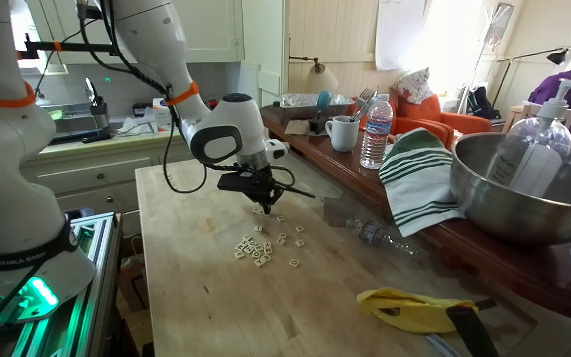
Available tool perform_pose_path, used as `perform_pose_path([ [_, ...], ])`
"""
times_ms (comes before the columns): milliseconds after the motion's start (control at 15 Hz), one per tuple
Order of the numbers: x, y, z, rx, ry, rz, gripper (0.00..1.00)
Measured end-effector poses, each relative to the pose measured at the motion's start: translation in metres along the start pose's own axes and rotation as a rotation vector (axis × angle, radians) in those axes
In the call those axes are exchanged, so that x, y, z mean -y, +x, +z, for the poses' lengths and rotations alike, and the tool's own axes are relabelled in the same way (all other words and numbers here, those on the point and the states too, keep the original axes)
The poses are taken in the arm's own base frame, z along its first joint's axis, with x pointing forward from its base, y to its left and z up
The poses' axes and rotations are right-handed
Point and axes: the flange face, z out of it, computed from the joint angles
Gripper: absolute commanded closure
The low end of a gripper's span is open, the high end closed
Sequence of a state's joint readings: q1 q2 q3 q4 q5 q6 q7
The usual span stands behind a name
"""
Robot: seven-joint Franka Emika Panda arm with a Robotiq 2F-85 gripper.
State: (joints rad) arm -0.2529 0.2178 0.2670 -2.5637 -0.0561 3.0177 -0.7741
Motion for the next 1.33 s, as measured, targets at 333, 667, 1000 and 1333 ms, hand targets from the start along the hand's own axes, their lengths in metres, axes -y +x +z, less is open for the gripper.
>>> perform_pose_path([
  [333,-0.0006,-0.0041,-0.0010,0.002,0.001,0.021,1.00],
  [667,-0.0020,-0.0065,-0.0012,-0.006,0.009,0.068,1.00],
  [1000,-0.0012,-0.0073,-0.0018,-0.022,0.024,0.107,1.00],
  [1333,-0.0036,-0.0077,-0.0050,-0.042,0.031,0.124,1.00],
])
